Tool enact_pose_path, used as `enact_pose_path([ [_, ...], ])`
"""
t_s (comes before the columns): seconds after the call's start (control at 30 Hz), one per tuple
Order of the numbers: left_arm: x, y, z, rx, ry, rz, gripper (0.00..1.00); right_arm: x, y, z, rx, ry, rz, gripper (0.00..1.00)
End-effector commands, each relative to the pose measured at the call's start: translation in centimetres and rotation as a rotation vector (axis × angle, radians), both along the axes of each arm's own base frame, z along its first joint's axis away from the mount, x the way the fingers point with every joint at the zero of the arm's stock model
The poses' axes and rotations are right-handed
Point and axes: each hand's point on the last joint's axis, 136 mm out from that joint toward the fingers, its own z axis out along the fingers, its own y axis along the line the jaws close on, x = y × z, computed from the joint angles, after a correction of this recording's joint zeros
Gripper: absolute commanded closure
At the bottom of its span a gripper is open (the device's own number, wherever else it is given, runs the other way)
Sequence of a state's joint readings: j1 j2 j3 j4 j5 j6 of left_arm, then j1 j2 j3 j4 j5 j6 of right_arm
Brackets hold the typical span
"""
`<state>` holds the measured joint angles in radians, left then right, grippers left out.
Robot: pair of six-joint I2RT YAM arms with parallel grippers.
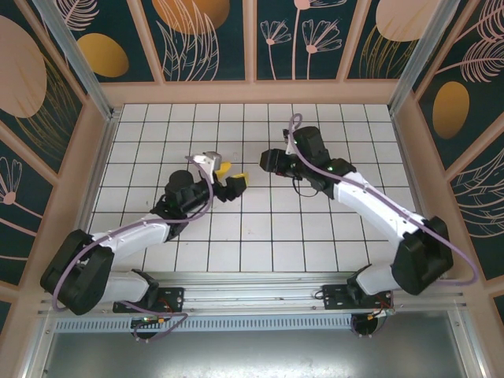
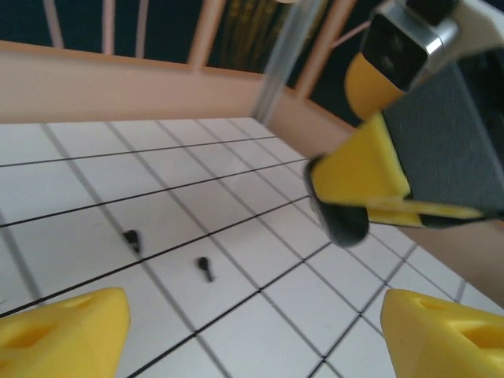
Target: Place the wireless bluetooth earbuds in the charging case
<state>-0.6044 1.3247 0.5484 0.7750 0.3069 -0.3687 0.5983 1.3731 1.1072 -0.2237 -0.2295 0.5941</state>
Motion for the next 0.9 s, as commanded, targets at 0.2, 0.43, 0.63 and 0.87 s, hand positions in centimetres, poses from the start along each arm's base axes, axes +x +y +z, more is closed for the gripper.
enact_pose_path([
  [0.2, -1.7, -4.4, 5.6, -0.152, -0.180, -0.120, 0.26, -1.9, -1.4, 5.8, 0.298, -0.077, -0.116, 0.53],
  [0.43, -1.3, -7.1, 6.5, -0.177, -0.178, -0.184, 0.32, -2.6, -1.7, 5.5, 0.321, -0.061, -0.120, 0.52],
  [0.63, -0.5, -8.9, 6.2, -0.144, -0.146, -0.196, 0.50, -2.6, -1.7, 5.5, 0.324, -0.055, -0.123, 0.51],
  [0.87, 0.1, -9.1, 5.3, -0.138, -0.115, -0.174, 0.68, -2.6, -1.8, 5.8, 0.324, -0.053, -0.127, 0.51],
])
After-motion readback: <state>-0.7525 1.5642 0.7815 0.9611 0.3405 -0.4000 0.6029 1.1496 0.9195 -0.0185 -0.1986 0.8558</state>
